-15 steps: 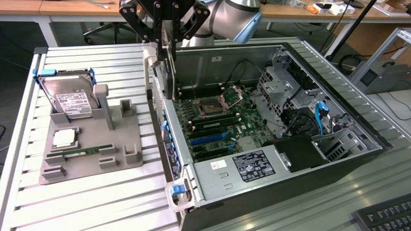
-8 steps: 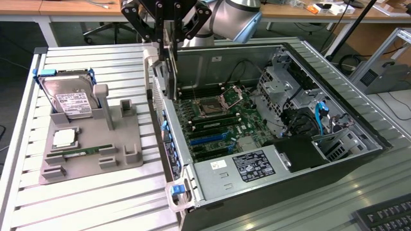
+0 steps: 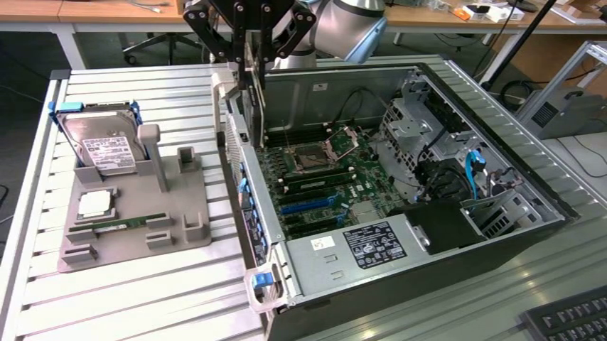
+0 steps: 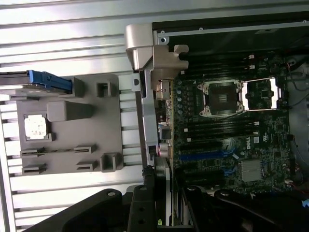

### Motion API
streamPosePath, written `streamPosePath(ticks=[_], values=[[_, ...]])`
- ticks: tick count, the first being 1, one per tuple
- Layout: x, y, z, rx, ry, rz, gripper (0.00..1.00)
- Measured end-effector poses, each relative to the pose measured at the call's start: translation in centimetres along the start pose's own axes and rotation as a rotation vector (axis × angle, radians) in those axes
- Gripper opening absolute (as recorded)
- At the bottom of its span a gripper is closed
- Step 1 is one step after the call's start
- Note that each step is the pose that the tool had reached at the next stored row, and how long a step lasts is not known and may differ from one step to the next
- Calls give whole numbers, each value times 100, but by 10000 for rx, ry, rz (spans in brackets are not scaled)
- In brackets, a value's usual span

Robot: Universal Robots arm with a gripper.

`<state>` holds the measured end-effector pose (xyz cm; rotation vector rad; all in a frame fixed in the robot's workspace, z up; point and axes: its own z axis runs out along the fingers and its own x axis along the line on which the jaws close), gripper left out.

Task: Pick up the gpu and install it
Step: 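Pick up the gpu and move the gpu toward the slot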

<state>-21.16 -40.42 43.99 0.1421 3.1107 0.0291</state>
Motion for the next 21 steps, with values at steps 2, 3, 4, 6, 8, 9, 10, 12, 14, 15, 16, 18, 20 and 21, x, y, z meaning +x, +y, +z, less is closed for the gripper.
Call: streamPosePath(ticks=[2,3,4,6,8,9,10,12,14,15,16,18,20,21], values=[[-11,1,0,1,0,0,26],[-15,2,1,1,0,0,26],[-19,2,1,1,0,0,26],[-28,3,1,0,-1,0,26],[-33,3,1,2,0,1,26],[-39,4,1,2,0,0,26],[-44,4,1,2,0,0,26],[-49,5,1,2,0,1,26],[-53,5,2,2,0,0,26],[-56,5,2,1,0,0,26],[-58,5,2,2,0,0,26],[-63,6,2,2,0,-1,26],[-68,6,2,2,0,0,26],[-71,7,2,1,-1,-1,26]])
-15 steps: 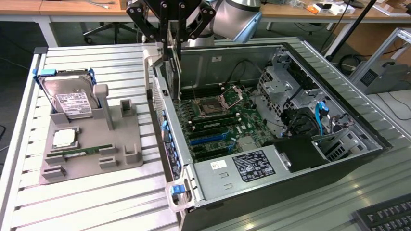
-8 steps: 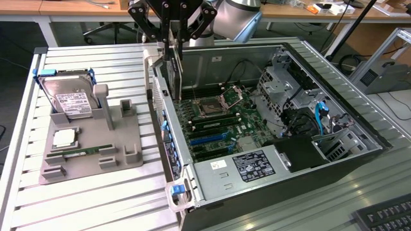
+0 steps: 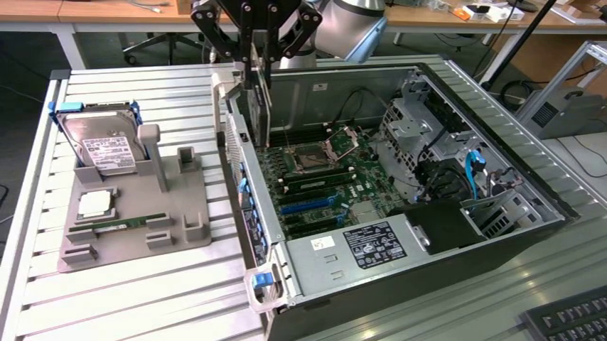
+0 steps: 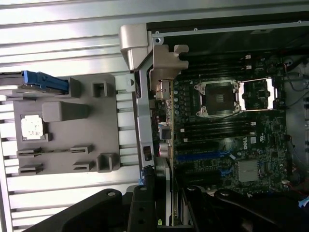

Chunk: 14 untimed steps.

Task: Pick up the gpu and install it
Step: 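Pick up the gpu and move the gpu toward the slot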

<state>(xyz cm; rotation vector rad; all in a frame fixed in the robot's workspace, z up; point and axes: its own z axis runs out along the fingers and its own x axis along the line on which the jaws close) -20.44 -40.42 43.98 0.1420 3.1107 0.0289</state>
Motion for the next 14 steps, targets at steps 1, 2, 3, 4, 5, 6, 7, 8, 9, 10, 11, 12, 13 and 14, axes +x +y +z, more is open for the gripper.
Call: streamPosePath(ticks=[1,2,3,4,5,6,7,8,9,10,11,12,13,14], values=[[-4,0,0,0,0,0,26],[-11,1,0,1,1,0,26],[-15,1,0,0,0,0,26],[-25,2,0,1,1,0,26],[-35,3,1,0,0,1,26],[-40,4,1,0,0,1,26],[-45,4,1,0,0,0,26],[-50,4,1,1,0,0,26],[-56,5,1,1,1,0,26],[-62,6,2,1,0,0,26],[-68,6,2,1,0,0,26],[-79,7,2,1,0,0,26],[-90,8,2,1,1,0,26],[-98,9,3,1,0,0,26]])
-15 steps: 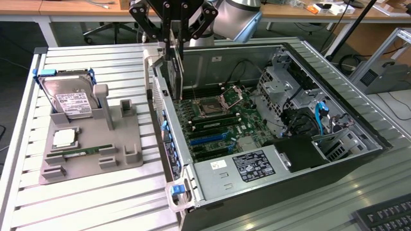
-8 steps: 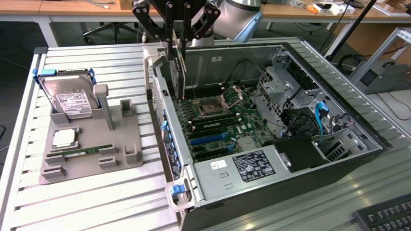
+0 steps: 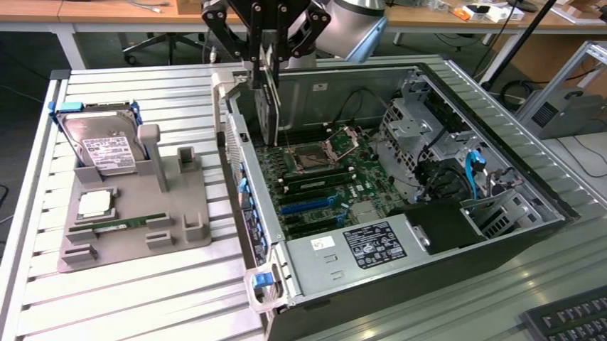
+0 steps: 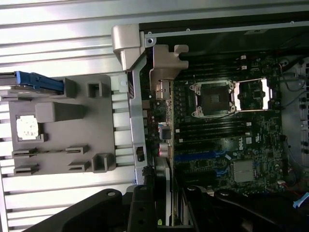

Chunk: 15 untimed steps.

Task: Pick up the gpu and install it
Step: 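Pick up the gpu and move the gpu toward the slot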

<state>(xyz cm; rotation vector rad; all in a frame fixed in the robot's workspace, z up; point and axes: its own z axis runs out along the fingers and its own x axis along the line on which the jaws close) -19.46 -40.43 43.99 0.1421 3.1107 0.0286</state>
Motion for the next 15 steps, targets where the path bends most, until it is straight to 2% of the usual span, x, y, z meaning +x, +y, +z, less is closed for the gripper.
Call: streamPosePath(ticks=[15], values=[[-114,11,4,0,0,0,26]])
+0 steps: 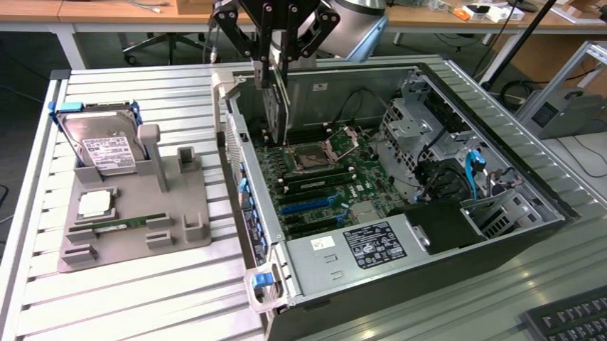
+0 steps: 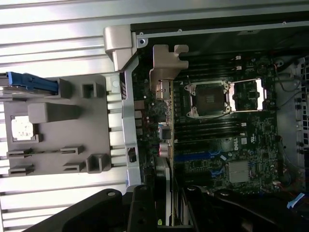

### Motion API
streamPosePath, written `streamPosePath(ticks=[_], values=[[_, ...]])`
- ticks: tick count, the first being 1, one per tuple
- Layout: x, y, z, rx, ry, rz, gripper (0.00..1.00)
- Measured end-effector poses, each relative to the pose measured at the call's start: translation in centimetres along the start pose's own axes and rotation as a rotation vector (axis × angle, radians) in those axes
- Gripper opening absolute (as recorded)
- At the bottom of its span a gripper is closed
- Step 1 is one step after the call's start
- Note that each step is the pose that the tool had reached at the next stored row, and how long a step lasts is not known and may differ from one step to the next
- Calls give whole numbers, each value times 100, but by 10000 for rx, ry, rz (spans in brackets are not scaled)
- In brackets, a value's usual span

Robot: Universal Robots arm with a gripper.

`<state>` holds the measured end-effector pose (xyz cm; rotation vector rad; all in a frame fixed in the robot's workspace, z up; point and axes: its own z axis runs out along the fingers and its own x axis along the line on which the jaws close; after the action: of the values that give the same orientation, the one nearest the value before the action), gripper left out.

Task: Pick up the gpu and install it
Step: 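Pick up the gpu and move the gpu toward the slot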

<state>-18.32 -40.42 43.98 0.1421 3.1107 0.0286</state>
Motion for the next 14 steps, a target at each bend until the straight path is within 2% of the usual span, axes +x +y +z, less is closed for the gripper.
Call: streamPosePath(ticks=[8,11,12,14], values=[[-109,10,12,-1,2,0,26],[-300,26,39,7,2,-1,26],[-344,30,66,54,-2,-1,26],[-492,43,95,69,-4,-2,26]])
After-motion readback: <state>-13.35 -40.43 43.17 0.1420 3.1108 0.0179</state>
